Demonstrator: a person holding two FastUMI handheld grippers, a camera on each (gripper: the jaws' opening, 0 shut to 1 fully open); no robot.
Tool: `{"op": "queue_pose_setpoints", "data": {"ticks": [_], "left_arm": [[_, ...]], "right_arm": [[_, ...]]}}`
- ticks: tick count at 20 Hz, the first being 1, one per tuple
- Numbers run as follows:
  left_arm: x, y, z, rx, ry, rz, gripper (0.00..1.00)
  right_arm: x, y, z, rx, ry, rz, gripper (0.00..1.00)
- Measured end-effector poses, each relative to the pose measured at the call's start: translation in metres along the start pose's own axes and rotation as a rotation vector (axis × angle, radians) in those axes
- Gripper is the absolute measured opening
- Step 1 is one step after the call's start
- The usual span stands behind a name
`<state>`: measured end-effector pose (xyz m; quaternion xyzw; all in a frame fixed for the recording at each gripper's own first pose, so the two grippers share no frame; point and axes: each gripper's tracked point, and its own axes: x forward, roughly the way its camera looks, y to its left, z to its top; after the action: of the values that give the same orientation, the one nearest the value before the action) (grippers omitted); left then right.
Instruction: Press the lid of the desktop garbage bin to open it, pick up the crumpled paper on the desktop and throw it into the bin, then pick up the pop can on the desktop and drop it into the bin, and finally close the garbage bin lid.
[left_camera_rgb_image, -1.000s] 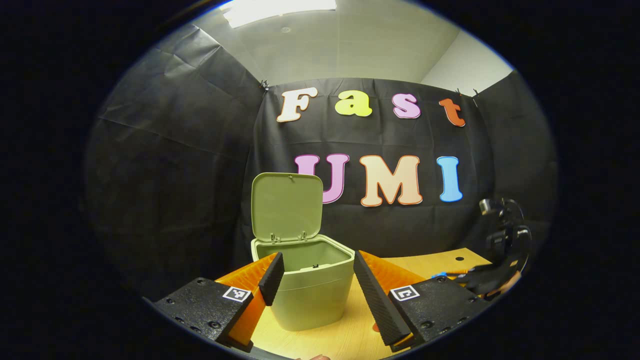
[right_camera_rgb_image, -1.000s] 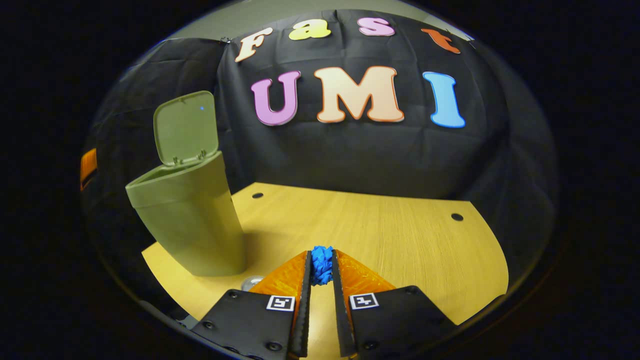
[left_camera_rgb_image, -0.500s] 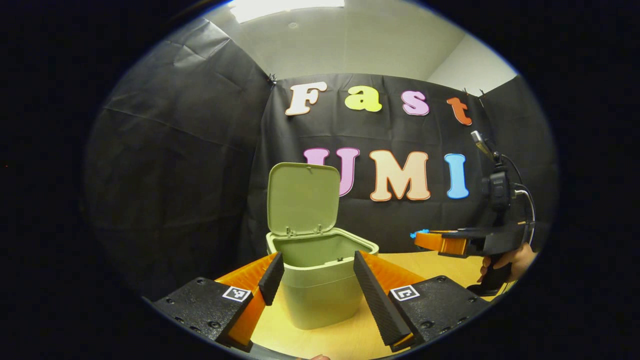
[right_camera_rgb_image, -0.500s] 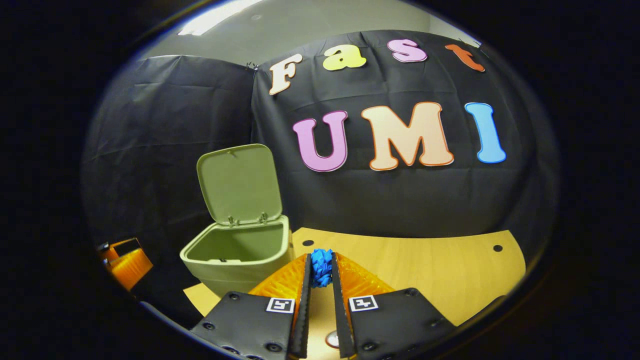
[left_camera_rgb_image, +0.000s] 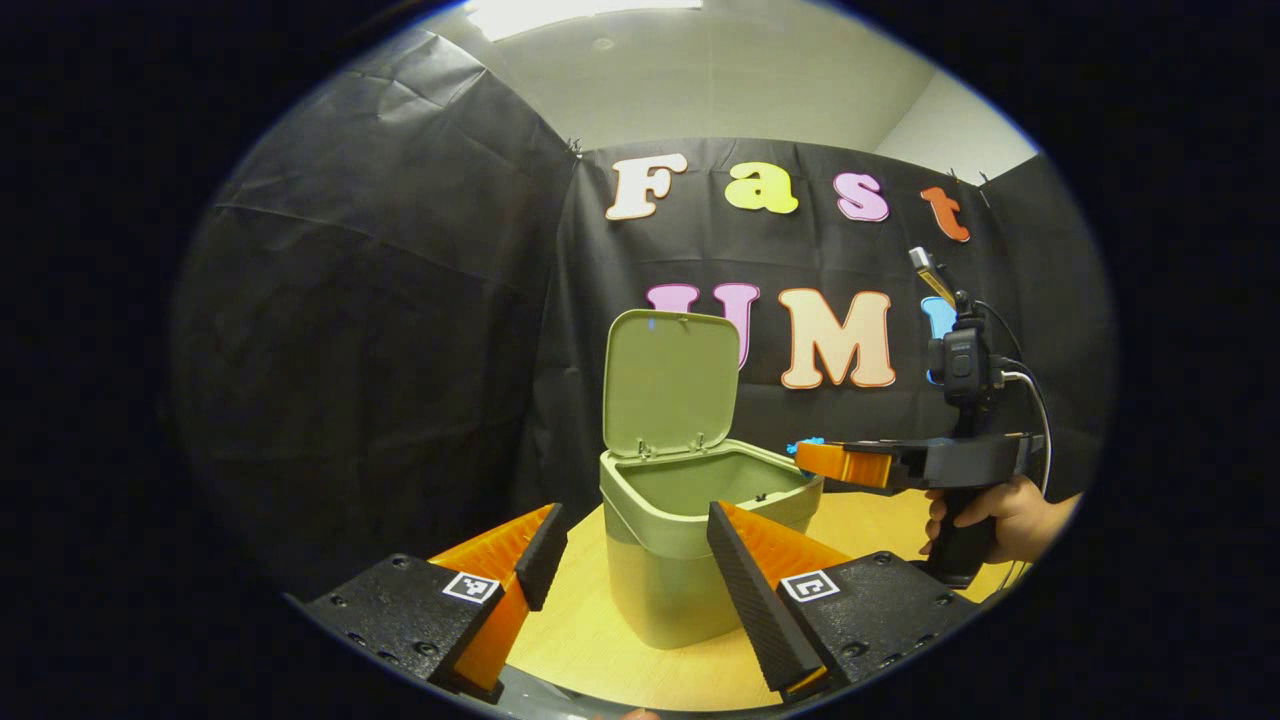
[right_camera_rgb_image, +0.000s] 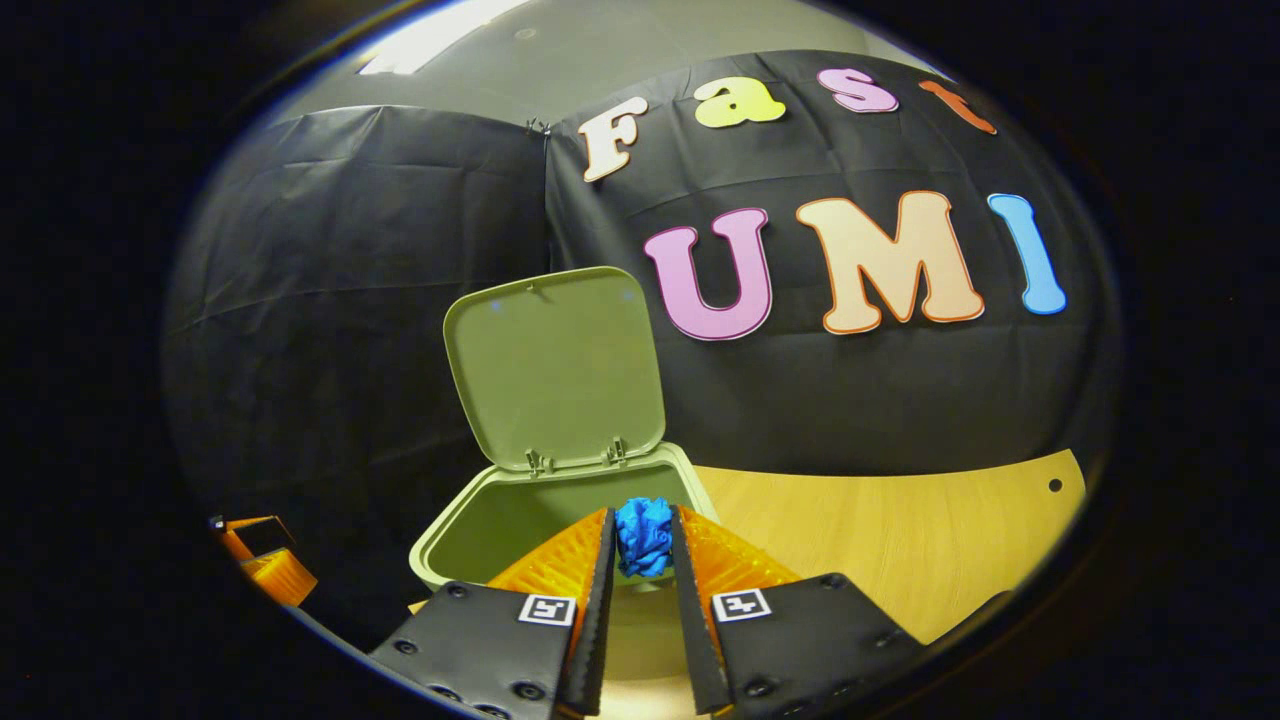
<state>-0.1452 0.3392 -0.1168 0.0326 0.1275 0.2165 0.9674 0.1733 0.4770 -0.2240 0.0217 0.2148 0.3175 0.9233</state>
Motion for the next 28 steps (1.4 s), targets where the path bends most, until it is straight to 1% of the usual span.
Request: {"op": "queue_pose_setpoints", "data": {"ticks": [1, 2, 3, 4, 6, 7, 8, 9, 10, 11, 12, 13, 14, 15, 16, 17, 18, 20, 21, 22, 23, 24, 28], "left_arm": [[-0.001, -0.001, -0.002, -0.004, 0.005, -0.003, 0.87], [-0.002, -0.003, -0.003, -0.008, 0.008, -0.008, 0.88], [-0.002, -0.007, -0.004, -0.009, 0.010, -0.017, 0.90], [-0.002, -0.013, -0.004, -0.006, 0.011, -0.027, 0.87], [0.001, -0.027, -0.004, 0.005, 0.010, -0.055, 0.87], [0.003, -0.034, -0.003, 0.008, 0.005, -0.071, 0.90], [0.004, -0.043, -0.003, 0.005, 0.004, -0.090, 0.87], [0.005, -0.056, -0.002, -0.003, 0.003, -0.116, 0.87], [0.006, -0.070, -0.003, -0.008, 0.005, -0.147, 0.90], [0.007, -0.082, -0.005, -0.008, 0.003, -0.173, 0.90], [0.007, -0.094, -0.006, -0.003, 0.004, -0.199, 0.90], [0.008, -0.106, -0.009, -0.001, 0.007, -0.226, 0.90], [0.009, -0.119, -0.012, -0.002, 0.013, -0.253, 0.90], [0.010, -0.132, -0.016, -0.003, 0.020, -0.283, 0.87], [0.009, -0.144, -0.021, -0.003, 0.029, -0.308, 0.90], [0.009, -0.156, -0.027, 0.002, 0.041, -0.336, 0.90], [0.008, -0.169, -0.033, 0.006, 0.053, -0.362, 0.87], [0.007, -0.191, -0.044, 0.011, 0.074, -0.414, 0.87], [0.007, -0.202, -0.052, 0.018, 0.089, -0.437, 0.90], [0.006, -0.212, -0.059, 0.028, 0.103, -0.462, 0.90], [0.006, -0.222, -0.068, 0.036, 0.117, -0.486, 0.87], [0.006, -0.230, -0.075, 0.040, 0.131, -0.509, 0.90], [0.006, -0.259, -0.113, 0.028, 0.210, -0.570, 0.90]], "right_arm": [[0.004, 0.000, -0.002, -0.010, 0.002, -0.005, 0.40], [0.004, -0.001, -0.003, -0.016, 0.003, -0.008, 0.51], [0.003, -0.001, -0.004, -0.017, 0.000, -0.004, 0.64], [0.000, -0.002, -0.002, -0.018, -0.010, -0.005, 0.78], [-0.011, -0.006, 0.006, -0.021, -0.032, 0.002, 0.98], [-0.017, -0.013, 0.009, -0.027, -0.038, -0.009, 0.98], [-0.027, -0.022, 0.013, -0.034, -0.049, -0.024, 0.98], [-0.038, -0.032, 0.017, -0.038, -0.068, -0.041, 0.94], [-0.051, -0.045, 0.023, -0.041, -0.087, -0.064, 0.94], [-0.064, -0.059, 0.025, -0.043, -0.103, -0.091, 0.98], [-0.077, -0.073, 0.028, -0.044, -0.113, -0.116, 0.94], [-0.091, -0.087, 0.028, -0.041, -0.120, -0.145, 0.98], [-0.107, -0.103, 0.031, -0.036, -0.132, -0.175, 0.94], [-0.121, -0.118, 0.032, -0.031, -0.143, -0.208, 0.98], [-0.136, -0.134, 0.032, -0.023, -0.149, -0.244, 0.94], [-0.150, -0.149, 0.030, -0.021, -0.158, -0.279, 0.94], [-0.164, -0.163, 0.029, -0.019, -0.162, -0.311, 0.98], [-0.191, -0.188, 0.021, -0.009, -0.152, -0.369, 0.97], [-0.206, -0.199, 0.017, -0.003, -0.150, -0.395, 0.98], [-0.220, -0.210, 0.015, 0.004, -0.154, -0.423, 0.93], [-0.233, -0.218, 0.013, 0.009, -0.157, -0.449, 0.97], [-0.246, -0.227, 0.011, 0.014, -0.157, -0.475, 0.98], [-0.293, -0.251, -0.003, 0.032, -0.144, -0.563, 0.97]]}}
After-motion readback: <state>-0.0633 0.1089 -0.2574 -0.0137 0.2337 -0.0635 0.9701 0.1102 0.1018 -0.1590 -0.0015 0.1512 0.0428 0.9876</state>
